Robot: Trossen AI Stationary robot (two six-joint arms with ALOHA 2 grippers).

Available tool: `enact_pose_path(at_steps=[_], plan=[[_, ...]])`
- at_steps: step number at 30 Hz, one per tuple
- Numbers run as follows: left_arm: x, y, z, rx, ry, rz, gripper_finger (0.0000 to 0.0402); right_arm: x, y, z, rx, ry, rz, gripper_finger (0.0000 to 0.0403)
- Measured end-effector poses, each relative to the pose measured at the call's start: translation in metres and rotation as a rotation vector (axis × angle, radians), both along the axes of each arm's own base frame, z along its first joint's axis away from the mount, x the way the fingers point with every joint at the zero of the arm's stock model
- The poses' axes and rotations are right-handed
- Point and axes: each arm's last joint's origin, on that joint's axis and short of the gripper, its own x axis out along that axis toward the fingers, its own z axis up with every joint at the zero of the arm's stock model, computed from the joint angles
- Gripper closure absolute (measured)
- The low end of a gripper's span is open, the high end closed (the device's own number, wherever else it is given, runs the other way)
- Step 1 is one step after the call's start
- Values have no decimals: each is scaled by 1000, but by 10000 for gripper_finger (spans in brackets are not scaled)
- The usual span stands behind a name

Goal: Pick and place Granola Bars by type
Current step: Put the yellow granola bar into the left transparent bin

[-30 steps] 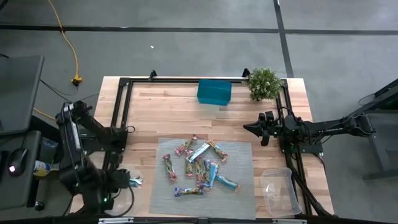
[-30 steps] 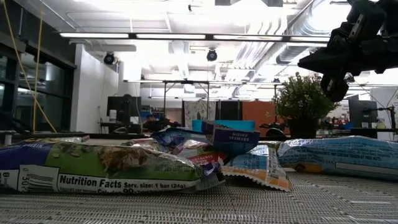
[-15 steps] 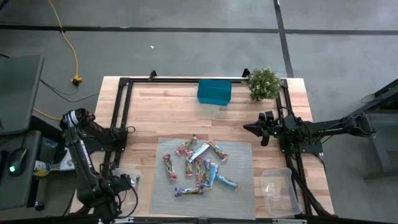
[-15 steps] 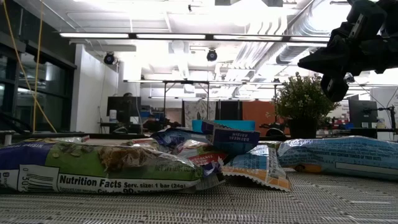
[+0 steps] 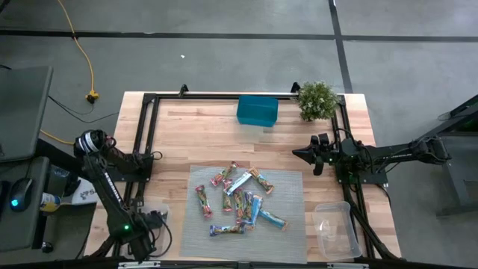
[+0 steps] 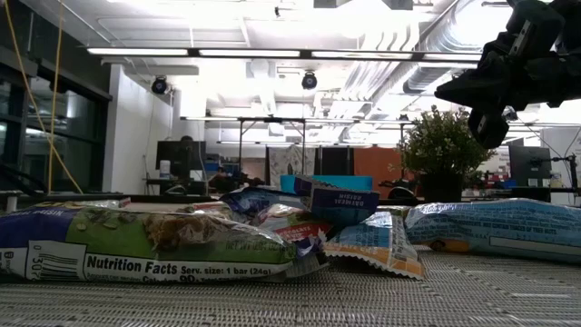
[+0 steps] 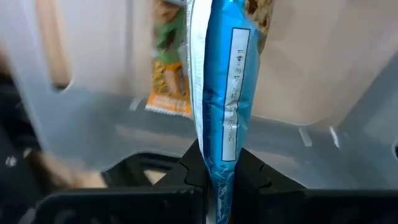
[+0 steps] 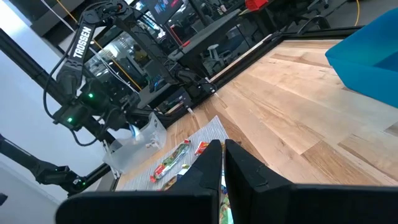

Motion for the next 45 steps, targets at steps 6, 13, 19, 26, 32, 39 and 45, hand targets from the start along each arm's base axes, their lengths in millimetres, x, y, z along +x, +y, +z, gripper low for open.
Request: enact_pose_path(at_steps=[6, 13, 19, 26, 32, 39, 45], plan=[[2, -2, -3, -35, -40, -83, 345, 0, 0, 0, 0, 0, 0, 402], [2, -2, -3, -36, -46, -90, 233, 0, 0, 0, 0, 0, 1, 402], [7, -5, 19, -18, -166, -113, 186, 0, 0, 0, 0, 0, 0, 402], [16, 11, 73, 112, -316, -96, 191, 0, 0, 0, 0, 0, 1, 402], [33, 28, 115, 219, -595, -124, 193, 0, 0, 0, 0, 0, 0, 402], [67, 52, 124, 308, -651, -229, 193, 0, 0, 0, 0, 0, 0, 402], [105, 78, 122, 307, -653, -347, 193, 0, 0, 0, 0, 0, 0, 402]])
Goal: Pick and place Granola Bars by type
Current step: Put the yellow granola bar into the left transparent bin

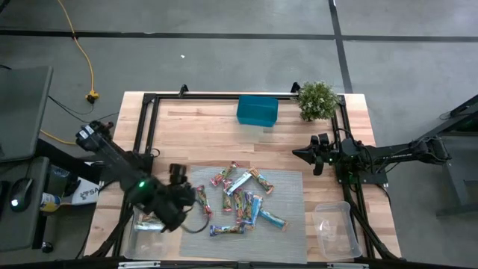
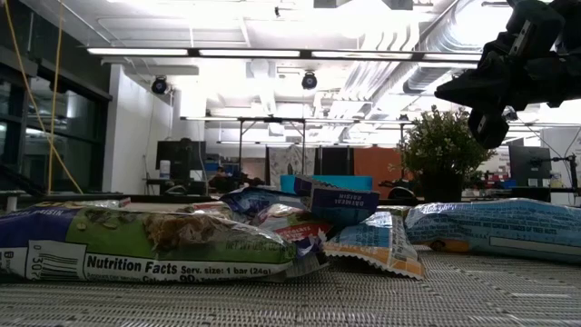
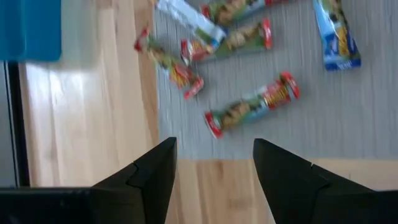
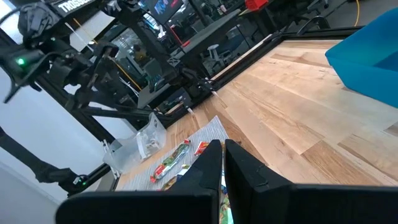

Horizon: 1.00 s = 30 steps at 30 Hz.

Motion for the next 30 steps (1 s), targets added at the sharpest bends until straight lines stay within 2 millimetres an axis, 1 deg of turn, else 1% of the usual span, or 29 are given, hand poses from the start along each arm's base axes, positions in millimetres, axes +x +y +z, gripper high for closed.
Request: enact_pose_path(at_steps=[4, 7, 12, 15, 18, 21, 24, 26, 28, 30], plan=[[24, 19, 2, -35, -40, 0, 193, 0, 0, 0, 0, 0, 0, 402], [38, 33, 4, -71, -86, 61, 193, 0, 0, 0, 0, 0, 0, 402], [53, 60, 4, -122, -128, 232, 193, 0, 0, 0, 0, -1, 0, 402], [61, 77, 3, -119, -125, 288, 193, 0, 0, 0, 0, 0, 0, 402], [70, 92, 3, -126, -145, 300, 193, 0, 0, 0, 0, 0, 0, 402], [86, 104, 1, -165, -177, 234, 193, 0, 0, 0, 0, 0, 0, 402], [110, 111, -4, -163, -227, 76, 193, 0, 0, 0, 0, -1, 0, 402], [124, 115, -13, -145, -224, -32, 193, 0, 0, 0, 0, 3, 0, 402], [141, 118, -21, -147, -259, -140, 193, 0, 0, 0, 0, 5, 0, 402], [153, 124, -34, -153, -237, -210, 193, 0, 0, -1, 0, 11, 0, 402]])
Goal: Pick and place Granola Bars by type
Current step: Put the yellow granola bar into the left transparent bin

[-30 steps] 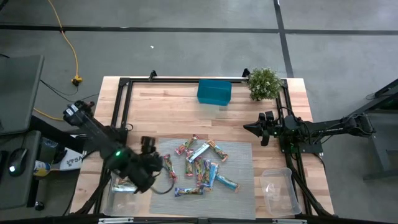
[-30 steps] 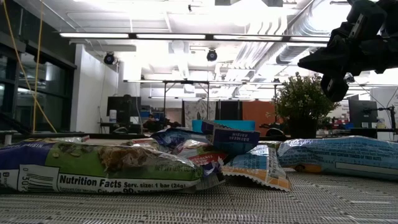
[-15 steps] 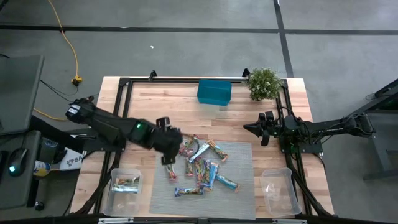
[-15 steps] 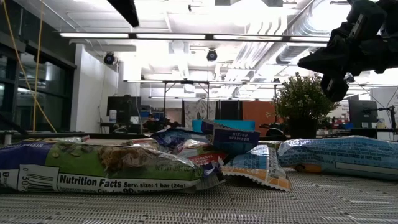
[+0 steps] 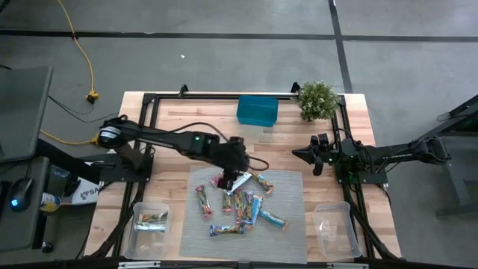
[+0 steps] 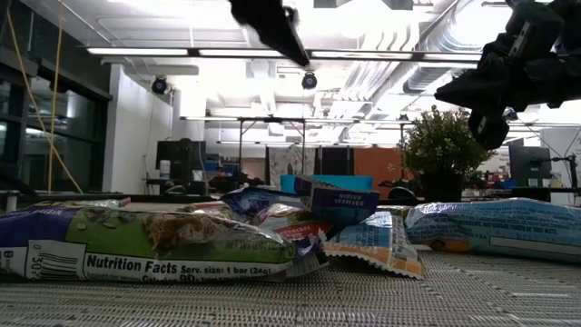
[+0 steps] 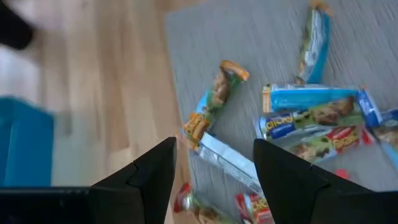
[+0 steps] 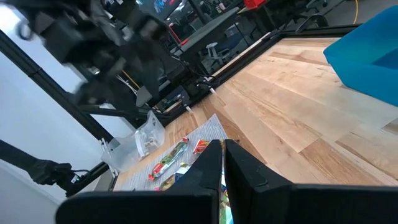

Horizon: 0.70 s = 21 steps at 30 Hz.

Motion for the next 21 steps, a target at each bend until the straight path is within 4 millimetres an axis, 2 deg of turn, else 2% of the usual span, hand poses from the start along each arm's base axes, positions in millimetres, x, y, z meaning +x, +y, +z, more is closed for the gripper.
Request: enact_pose_path(at_steps=[5, 9, 17, 21], plan=[[29, 14, -31, -3, -14, -119, 193, 0, 0, -1, 0, 9, 0, 402], [43, 22, -52, 55, 3, -232, 193, 1, 0, -2, 0, 20, 0, 402], [55, 25, -76, 228, 8, -464, 193, 2, 0, -5, -1, 45, 0, 402], [58, 24, -81, 269, -10, -548, 193, 2, 0, -6, -1, 62, 0, 402]])
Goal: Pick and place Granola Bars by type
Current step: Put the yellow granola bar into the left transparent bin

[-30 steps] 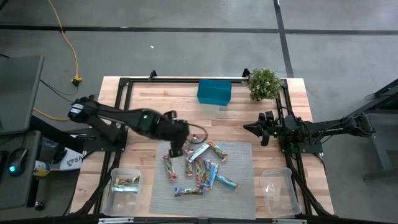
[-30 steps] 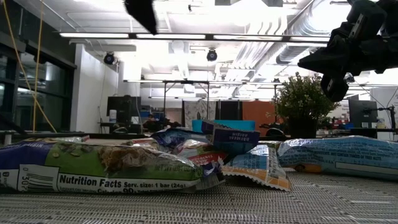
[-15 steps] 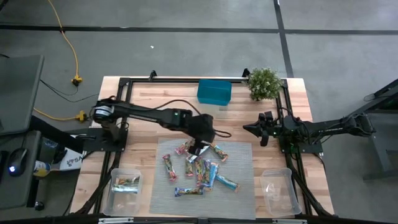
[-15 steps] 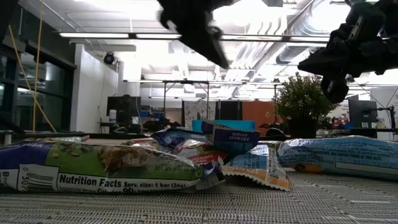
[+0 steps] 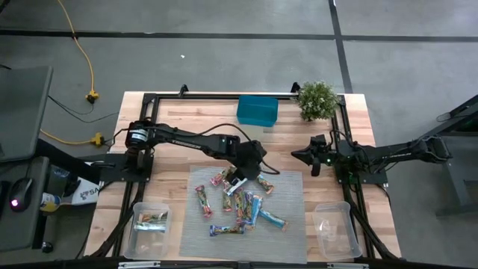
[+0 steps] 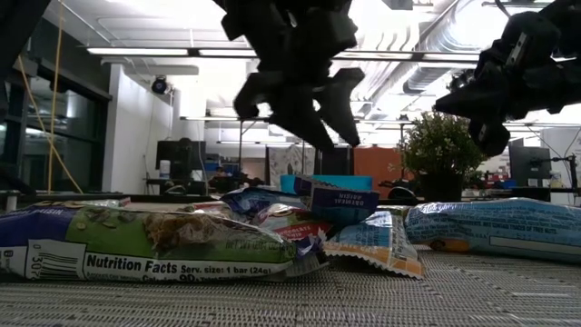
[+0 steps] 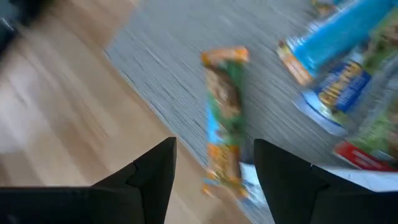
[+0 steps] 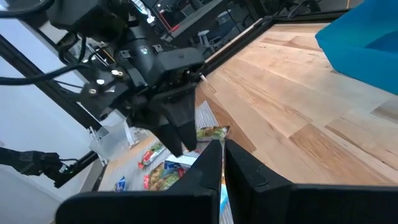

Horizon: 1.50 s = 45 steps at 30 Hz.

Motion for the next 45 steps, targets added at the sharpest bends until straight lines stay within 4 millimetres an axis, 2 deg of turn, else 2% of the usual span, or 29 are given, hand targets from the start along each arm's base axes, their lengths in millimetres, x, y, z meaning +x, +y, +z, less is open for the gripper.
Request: enact_pose_path(at_steps=[10, 12, 15, 20, 31, 39, 45], plan=[[6, 0, -10, 82, -30, -115, 193, 0, 0, -1, 0, 14, 0, 402], [12, -1, -14, 92, -64, -129, 193, 0, 0, -1, 0, 13, 0, 402], [12, -1, -26, 88, -27, -133, 193, 0, 0, -1, 0, 14, 0, 402], [18, -1, -31, 75, -55, -141, 193, 0, 0, -2, 0, 20, 0, 402], [25, -2, -58, 55, -20, -155, 193, 0, 0, -3, 0, 26, 0, 402], [26, -1, -59, 49, -27, -136, 193, 0, 0, -3, 0, 26, 0, 402], [26, 8, -59, -22, -17, -82, 193, 0, 0, -3, 0, 26, 0, 402]])
